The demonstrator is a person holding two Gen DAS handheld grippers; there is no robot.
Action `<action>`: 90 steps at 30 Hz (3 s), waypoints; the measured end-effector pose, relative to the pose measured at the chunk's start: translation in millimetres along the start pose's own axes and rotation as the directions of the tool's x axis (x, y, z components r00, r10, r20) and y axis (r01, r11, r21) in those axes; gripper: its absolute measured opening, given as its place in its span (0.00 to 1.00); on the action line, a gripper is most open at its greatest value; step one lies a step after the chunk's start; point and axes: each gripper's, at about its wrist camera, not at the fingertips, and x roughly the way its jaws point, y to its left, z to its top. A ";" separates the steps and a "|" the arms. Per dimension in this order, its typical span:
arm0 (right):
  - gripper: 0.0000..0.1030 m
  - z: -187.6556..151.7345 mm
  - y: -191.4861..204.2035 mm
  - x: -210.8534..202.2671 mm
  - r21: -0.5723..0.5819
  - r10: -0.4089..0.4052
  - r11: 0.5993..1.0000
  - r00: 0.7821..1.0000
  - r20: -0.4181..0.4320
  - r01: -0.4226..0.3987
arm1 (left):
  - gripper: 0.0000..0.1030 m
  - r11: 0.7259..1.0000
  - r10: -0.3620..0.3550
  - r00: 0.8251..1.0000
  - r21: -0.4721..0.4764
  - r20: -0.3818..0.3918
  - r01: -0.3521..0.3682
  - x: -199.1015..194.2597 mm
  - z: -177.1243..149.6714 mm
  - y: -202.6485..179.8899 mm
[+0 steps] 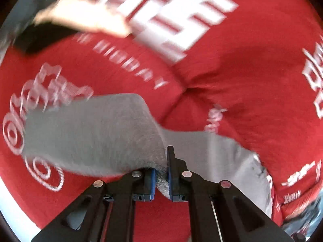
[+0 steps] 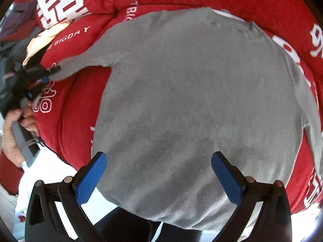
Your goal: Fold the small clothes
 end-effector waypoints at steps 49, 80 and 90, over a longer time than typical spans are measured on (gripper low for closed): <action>1.00 -30.4 -192.9 -19.5 0.408 0.198 0.880 0.969 0.151 -0.243 | 0.97 0.792 0.252 0.917 0.610 -0.309 -0.012 36.3 -158.0 -195.8; 0.35 138.8 26.3 66.2 -0.336 -0.177 0.915 0.971 0.159 0.222 | 0.97 0.899 0.385 0.874 0.336 -0.296 -0.282 26.7 -121.5 -55.5; 0.19 91.3 -171.1 -27.5 0.328 0.033 0.928 0.917 0.398 -0.176 | 0.97 0.891 0.294 0.927 0.418 -0.234 -0.177 47.6 -83.8 -110.8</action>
